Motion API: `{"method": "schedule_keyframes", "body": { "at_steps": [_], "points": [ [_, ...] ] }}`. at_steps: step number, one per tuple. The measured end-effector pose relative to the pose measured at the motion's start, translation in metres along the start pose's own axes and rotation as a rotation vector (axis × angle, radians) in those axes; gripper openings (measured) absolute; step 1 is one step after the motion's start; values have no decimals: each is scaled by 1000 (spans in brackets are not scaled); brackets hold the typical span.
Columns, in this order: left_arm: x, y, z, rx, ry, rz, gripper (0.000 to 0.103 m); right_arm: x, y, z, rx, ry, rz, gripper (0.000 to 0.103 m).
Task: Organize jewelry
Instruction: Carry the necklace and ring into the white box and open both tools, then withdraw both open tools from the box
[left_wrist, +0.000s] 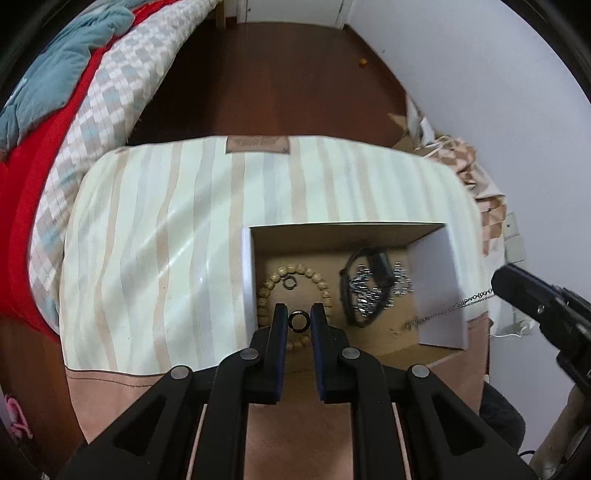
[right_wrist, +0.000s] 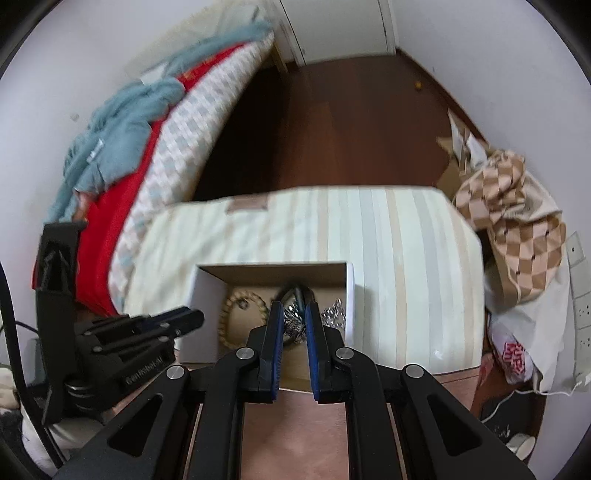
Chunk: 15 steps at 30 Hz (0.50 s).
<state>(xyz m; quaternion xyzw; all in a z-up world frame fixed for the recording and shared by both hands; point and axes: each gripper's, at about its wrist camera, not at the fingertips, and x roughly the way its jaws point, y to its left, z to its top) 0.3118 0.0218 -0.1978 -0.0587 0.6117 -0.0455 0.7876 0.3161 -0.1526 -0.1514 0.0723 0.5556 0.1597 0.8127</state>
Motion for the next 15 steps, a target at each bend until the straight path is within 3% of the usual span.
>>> {"method": "schedule_keyframes", "body": {
  "at_steps": [8,10,12,14,15],
  "points": [
    [2,6,11,-41,33,30,14,36,-11,-2,3,114,-21,13],
    [-4,7,12,-46,16,39,22,37,-11,-2,2,133,-29,14],
    [-12,8,13,-47,-3,62,49,38,-10,-2,2,156,-38,14],
    [-20,10,14,-52,-36,69,63,35,-9,-2,-1,158,-50,23],
    [-25,10,15,-51,-49,79,65,32,-8,-2,-5,153,-58,35]
  ]
}}
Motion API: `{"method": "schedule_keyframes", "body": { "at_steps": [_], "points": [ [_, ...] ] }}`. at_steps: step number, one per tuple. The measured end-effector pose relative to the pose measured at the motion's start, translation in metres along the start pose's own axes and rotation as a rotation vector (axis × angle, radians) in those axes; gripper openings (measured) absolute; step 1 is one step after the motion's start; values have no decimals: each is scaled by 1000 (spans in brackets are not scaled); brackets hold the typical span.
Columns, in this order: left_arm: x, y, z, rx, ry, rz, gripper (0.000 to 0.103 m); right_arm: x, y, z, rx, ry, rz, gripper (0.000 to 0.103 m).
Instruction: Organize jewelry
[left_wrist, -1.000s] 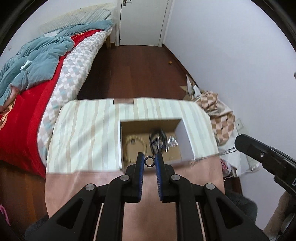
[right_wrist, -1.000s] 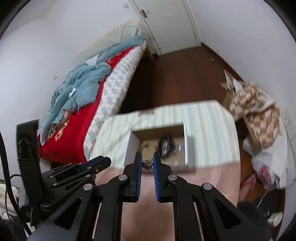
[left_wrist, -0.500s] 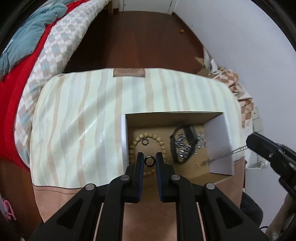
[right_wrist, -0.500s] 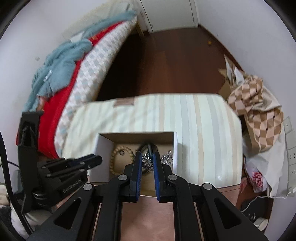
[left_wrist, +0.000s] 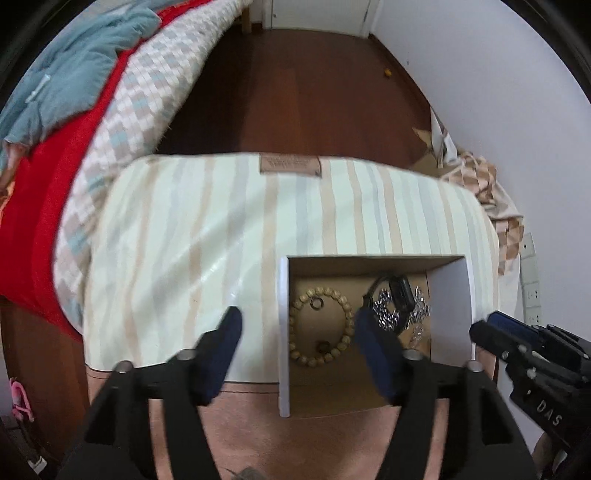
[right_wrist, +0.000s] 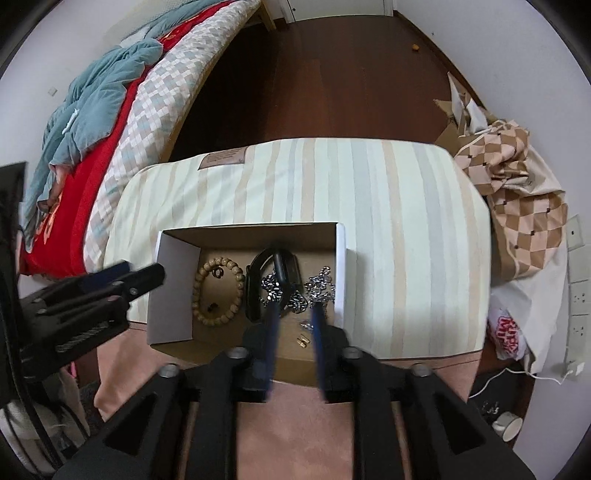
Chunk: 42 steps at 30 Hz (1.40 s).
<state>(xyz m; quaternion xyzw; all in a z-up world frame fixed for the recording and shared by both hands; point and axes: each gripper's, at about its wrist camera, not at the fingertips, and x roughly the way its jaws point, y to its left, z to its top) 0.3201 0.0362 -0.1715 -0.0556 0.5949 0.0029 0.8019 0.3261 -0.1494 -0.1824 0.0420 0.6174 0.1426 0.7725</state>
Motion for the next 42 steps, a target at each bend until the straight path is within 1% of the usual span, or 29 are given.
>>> {"method": "schedule_keyframes", "body": {
  "at_steps": [1,2,3,4,5,6,7,8,9,10,12,13,14,19,23,26,37,42],
  "points": [
    [-4,1,0,2,-11,6,66,-3,1,-1,-2,-6,-4,46],
    [-9,2,0,4,-23,10,66,-6,1,-2,-6,-11,-8,49],
    [-13,3,0,3,-33,16,69,-9,2,-2,-9,-16,-14,52],
    [-16,3,-1,2,-39,21,73,-12,3,-4,-16,-19,-29,52],
    [-21,5,-4,4,-56,33,79,-13,4,-5,-20,-22,-42,53],
    [-24,5,-6,7,-69,47,85,-15,5,-7,-23,-25,-58,58],
    [-26,5,-9,12,-80,63,88,-17,5,-10,-25,-29,-82,70],
    [-28,5,-13,20,-91,88,94,-18,5,-13,-27,-34,-103,78],
    [-29,6,-17,23,-98,105,99,-19,5,-16,-33,-41,-134,90],
    [-29,6,-21,26,-102,112,100,-20,5,-19,-38,-47,-157,94],
    [-29,7,-30,30,-106,137,101,-22,5,-26,-39,-52,-195,94],
    [-29,7,-35,30,-109,139,101,-22,5,-31,-37,-53,-210,100],
    [-30,7,-40,30,-110,138,101,-22,5,-33,-38,-55,-218,103],
    [-39,6,-63,22,-120,150,101,-31,6,-53,-32,-86,-250,103],
    [-61,4,-79,9,-158,151,101,-49,9,-69,-25,-119,-248,103],
    [-87,4,-94,-4,-212,151,101,-70,16,-82,-26,-163,-256,103],
    [-177,-5,-145,2,-357,125,101,-158,44,-145,-43,-319,-269,103],
    [-210,-5,-160,-3,-393,108,101,-206,55,-169,-51,-403,-271,103]
  ]
}}
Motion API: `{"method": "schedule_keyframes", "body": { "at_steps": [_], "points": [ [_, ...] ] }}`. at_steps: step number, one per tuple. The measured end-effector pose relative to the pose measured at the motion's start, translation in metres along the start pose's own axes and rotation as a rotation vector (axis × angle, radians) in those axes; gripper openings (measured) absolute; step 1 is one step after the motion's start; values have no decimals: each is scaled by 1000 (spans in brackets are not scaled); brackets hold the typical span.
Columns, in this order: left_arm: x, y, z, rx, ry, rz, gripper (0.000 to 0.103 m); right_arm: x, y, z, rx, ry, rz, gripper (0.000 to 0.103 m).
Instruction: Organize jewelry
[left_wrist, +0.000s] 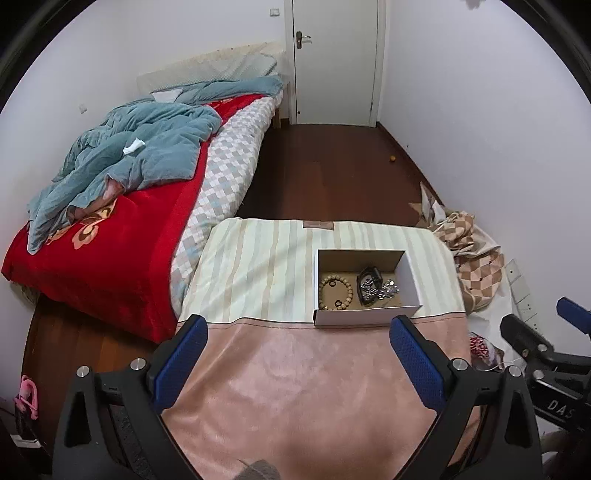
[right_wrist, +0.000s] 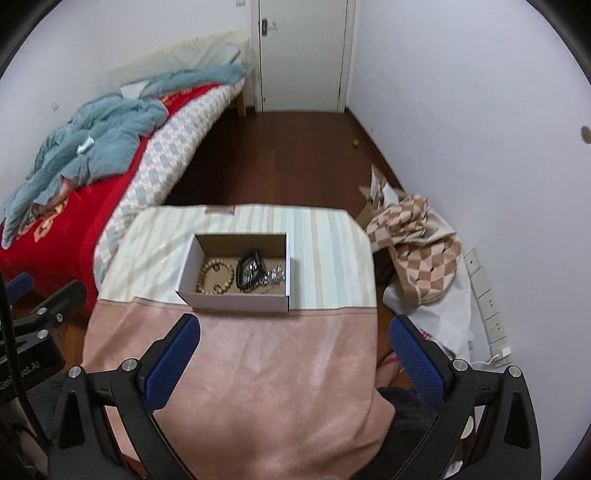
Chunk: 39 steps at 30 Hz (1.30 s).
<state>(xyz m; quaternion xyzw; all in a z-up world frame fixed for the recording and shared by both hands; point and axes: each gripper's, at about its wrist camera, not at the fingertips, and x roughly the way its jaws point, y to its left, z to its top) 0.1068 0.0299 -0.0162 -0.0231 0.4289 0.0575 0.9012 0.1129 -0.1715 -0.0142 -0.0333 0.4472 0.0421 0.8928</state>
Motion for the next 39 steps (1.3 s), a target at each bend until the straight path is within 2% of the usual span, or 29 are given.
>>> {"method": "schedule_keyframes", "body": {
  "at_steps": [10,18,28,33,39],
  "points": [
    [-64,10,2,-18,-72,-14,101,-85,3,2,-8,-127,6,103],
    [-85,9,-3,-6,-78,-46,101,-116,5,-5,-8,-148,22,103],
    [-66,-1,5,-19,-58,-21,101,-104,0,2,1,-143,-13,103],
    [-45,-4,14,-9,-54,5,102,-77,-1,17,7,-128,-49,103],
    [-12,-7,25,-3,13,26,102,-37,-3,31,16,-71,-62,103]
  ]
}}
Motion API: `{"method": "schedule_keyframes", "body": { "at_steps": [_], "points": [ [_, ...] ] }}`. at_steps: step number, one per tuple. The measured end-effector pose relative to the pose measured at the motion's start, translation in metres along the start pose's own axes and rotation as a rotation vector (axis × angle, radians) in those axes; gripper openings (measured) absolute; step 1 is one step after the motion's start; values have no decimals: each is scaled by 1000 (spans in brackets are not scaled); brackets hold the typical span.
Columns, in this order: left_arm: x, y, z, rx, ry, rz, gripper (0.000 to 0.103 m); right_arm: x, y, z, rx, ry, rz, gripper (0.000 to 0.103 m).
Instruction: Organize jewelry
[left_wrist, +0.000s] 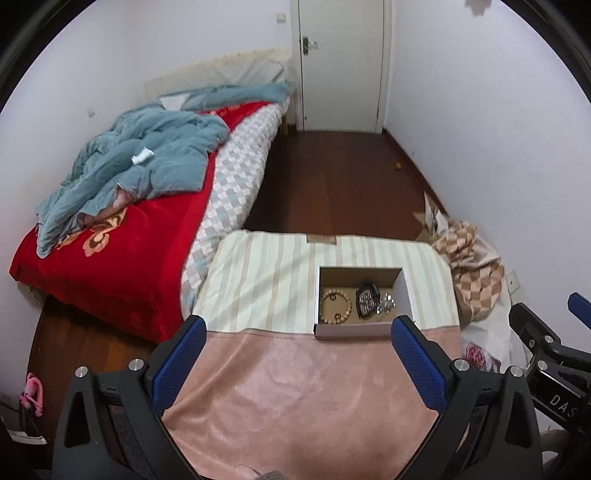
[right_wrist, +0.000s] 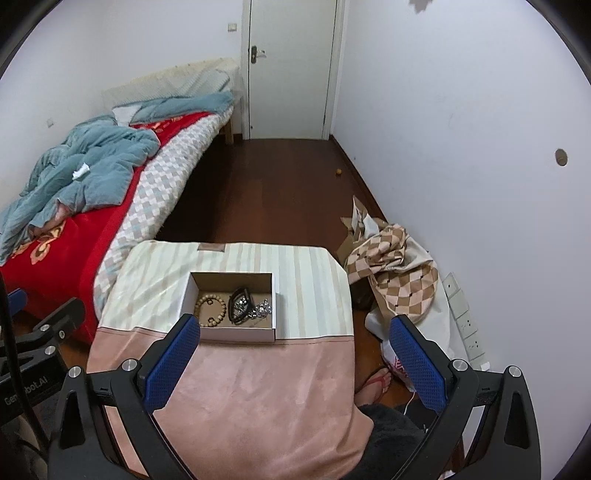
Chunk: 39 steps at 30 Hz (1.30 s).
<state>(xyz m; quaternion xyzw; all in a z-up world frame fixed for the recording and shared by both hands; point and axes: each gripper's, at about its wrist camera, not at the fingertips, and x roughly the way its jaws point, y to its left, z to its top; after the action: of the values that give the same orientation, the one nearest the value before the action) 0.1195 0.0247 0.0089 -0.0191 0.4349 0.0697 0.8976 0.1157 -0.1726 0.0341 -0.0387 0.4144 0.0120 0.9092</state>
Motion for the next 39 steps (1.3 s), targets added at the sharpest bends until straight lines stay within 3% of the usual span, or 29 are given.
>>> {"method": "schedule_keyframes", "body": {
  "at_steps": [13,39],
  "points": [
    [39,-3,10,-11,81,1,102,49,7,15,-13,88,-4,103],
    [37,-4,12,-24,88,-18,102,48,10,14,-24,108,13,103]
  ]
}}
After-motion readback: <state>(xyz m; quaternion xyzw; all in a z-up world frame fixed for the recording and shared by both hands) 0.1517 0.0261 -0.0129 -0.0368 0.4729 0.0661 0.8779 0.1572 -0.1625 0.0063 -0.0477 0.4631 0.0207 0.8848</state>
